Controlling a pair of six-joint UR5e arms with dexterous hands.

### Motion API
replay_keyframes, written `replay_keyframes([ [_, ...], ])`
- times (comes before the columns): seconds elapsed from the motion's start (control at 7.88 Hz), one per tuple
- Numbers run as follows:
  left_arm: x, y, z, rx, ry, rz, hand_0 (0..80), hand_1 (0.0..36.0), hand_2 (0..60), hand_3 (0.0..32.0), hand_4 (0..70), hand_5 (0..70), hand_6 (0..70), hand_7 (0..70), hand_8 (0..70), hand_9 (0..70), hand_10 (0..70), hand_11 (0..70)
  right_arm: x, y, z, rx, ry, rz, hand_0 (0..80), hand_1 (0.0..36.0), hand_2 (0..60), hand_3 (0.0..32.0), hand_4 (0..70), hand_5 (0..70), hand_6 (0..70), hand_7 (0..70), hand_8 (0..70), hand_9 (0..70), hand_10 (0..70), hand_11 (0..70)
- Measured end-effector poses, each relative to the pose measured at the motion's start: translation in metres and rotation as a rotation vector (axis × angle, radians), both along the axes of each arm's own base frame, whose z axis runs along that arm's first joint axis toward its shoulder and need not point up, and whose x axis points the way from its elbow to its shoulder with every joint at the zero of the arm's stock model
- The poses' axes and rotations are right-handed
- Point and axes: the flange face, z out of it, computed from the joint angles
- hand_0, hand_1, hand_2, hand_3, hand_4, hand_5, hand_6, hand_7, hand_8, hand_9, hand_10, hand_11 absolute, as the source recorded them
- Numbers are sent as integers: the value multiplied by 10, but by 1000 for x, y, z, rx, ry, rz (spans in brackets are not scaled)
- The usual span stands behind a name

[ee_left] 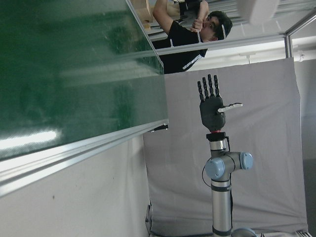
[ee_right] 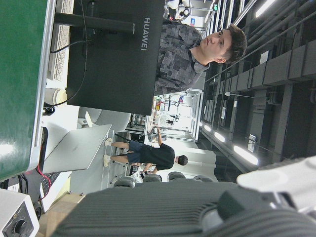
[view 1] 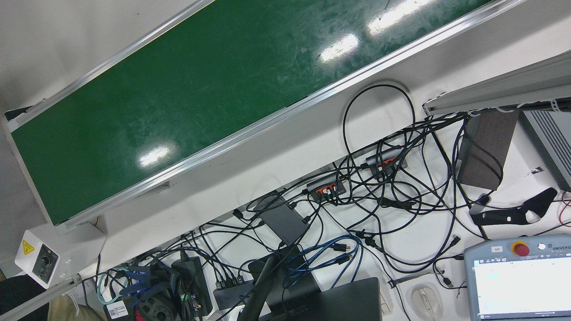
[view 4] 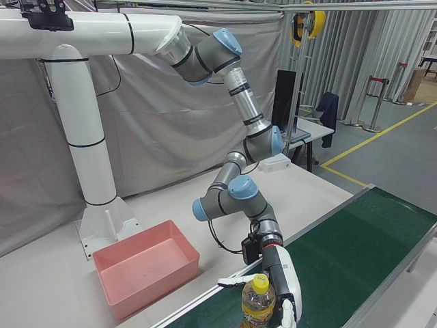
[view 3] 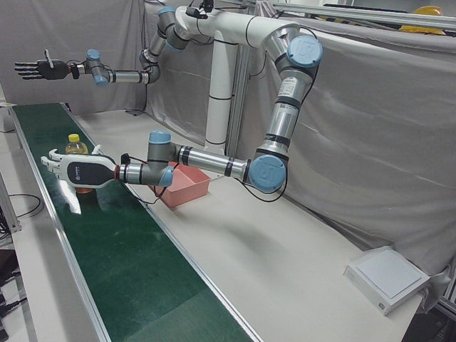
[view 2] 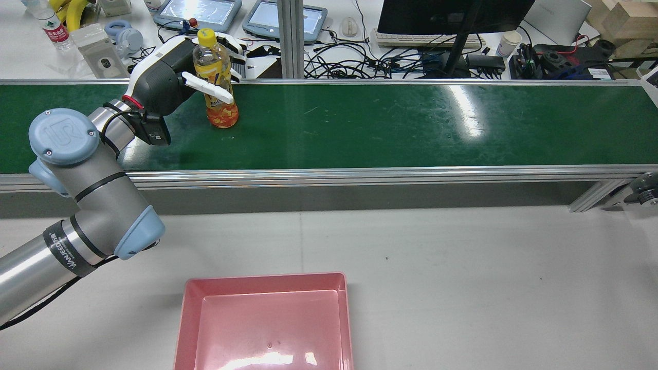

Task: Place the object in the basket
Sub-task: 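Bring the open left hand around the bottle and close fingers on it, then lift the bottle off the conveyor and carry it over the pink tray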

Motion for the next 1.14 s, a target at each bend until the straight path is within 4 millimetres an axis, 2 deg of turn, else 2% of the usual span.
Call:
replay_keyframes([
  [0.13, -3, 0, -6, -44, -11, -49, 553, 360, 600, 0, 450, 700, 700, 700, 700, 700, 700, 700, 0, 0, 0, 1, 0, 0, 0, 0, 0, 0, 0, 0, 0, 0, 0, 0, 0, 0],
  [0.25, -4, 2, -12, -72, -28, -86, 519, 360, 600, 0, 401, 700, 700, 700, 700, 700, 700, 700, 0, 0, -1, 2, 0, 1, 0, 0, 0, 0, 0, 0, 0, 0, 0, 0, 0, 0],
  [0.51, -5, 5, -24, -78, -38, -111, 500, 360, 600, 0, 388, 700, 667, 700, 684, 700, 700, 700, 0, 0, -1, 2, 0, 1, 0, 0, 0, 0, 0, 0, 0, 0, 0, 0, 0, 0],
  [0.63, -12, 12, -41, -55, -16, -113, 499, 360, 600, 0, 384, 700, 652, 700, 672, 700, 700, 700, 0, 0, -1, 3, 0, 1, 0, 0, 0, 0, 0, 0, 0, 0, 0, 0, 0, 0],
  [0.89, -30, 35, -69, -6, 27, -107, 505, 350, 600, 0, 366, 700, 616, 700, 645, 700, 700, 700, 0, 0, -1, 3, 0, 1, 0, 0, 0, 0, 0, 0, 0, 0, 0, 0, 0, 0],
  [1.14, -41, 59, -77, 31, 39, -66, 510, 341, 600, 0, 351, 700, 587, 700, 625, 700, 700, 700, 0, 0, -2, 3, 0, 1, 0, 0, 0, 0, 0, 0, 0, 0, 0, 0, 0, 0],
])
